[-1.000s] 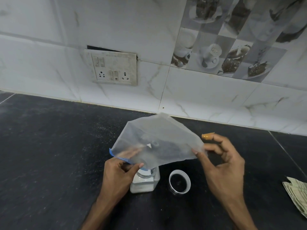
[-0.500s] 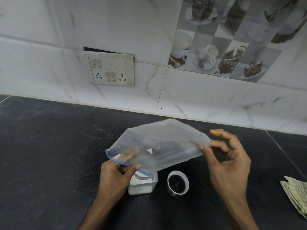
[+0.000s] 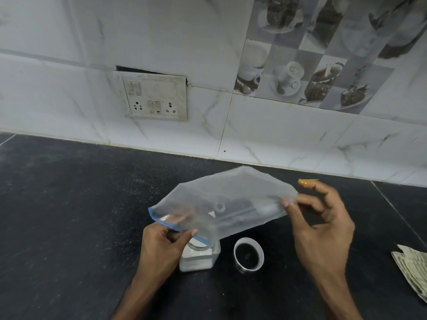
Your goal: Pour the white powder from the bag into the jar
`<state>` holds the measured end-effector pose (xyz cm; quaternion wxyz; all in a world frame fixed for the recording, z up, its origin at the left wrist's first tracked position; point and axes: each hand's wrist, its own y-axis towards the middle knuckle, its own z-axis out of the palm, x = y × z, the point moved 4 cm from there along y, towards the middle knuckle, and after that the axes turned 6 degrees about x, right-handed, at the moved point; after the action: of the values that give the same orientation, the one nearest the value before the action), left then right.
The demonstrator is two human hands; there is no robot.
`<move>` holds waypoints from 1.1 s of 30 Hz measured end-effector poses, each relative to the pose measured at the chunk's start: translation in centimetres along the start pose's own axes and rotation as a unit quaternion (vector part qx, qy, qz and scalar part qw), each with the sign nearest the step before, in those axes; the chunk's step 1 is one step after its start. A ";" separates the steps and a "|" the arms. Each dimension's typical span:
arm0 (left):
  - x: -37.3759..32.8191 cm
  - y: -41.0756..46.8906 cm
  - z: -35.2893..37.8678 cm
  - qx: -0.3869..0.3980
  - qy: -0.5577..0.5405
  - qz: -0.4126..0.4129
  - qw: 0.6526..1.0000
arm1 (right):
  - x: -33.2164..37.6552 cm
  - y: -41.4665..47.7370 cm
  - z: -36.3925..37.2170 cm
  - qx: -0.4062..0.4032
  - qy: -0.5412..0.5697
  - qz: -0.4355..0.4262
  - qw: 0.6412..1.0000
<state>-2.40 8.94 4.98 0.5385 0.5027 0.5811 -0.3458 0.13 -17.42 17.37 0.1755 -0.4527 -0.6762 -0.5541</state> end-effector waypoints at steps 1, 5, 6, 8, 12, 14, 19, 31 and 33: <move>0.2 0.0 0.1 0.003 0.001 0.001 1.000 | -0.1 0.0 0.1 0.002 -0.001 0.003 1.000; 0.3 0.0 0.0 -0.007 -0.004 0.003 1.000 | -0.4 0.0 0.0 0.001 0.007 0.007 1.000; 0.0 0.0 0.0 -0.012 0.002 0.008 1.000 | -0.6 0.0 -0.2 -0.004 0.021 0.017 1.000; -0.6 -0.1 0.0 -0.022 0.006 0.022 0.999 | -0.8 0.0 -0.4 -0.007 0.039 0.033 0.999; -2.5 0.4 -0.1 -0.041 -0.011 0.091 0.995 | -2.3 -0.7 -1.1 -0.036 0.073 0.074 0.994; -3.4 0.8 -0.1 -0.046 0.003 0.123 0.991 | -3.5 -1.3 -1.4 -0.054 0.092 0.102 0.989; -5.7 2.3 0.2 -0.040 -0.023 0.159 0.986 | -6.1 -3.1 -0.6 -0.048 0.122 0.164 0.978; -16.3 7.3 -0.5 0.095 0.162 0.350 0.918 | -5.1 -2.5 -1.8 0.040 0.027 0.166 0.985; -17.6 7.6 -0.4 0.119 0.189 0.363 0.905 | -3.8 -1.7 -1.4 0.069 -0.001 0.132 0.989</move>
<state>3.29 7.50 23.24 0.4428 0.7951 0.4040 -0.0921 0.43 -20.26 14.02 0.2772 -0.5251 -0.6473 -0.4779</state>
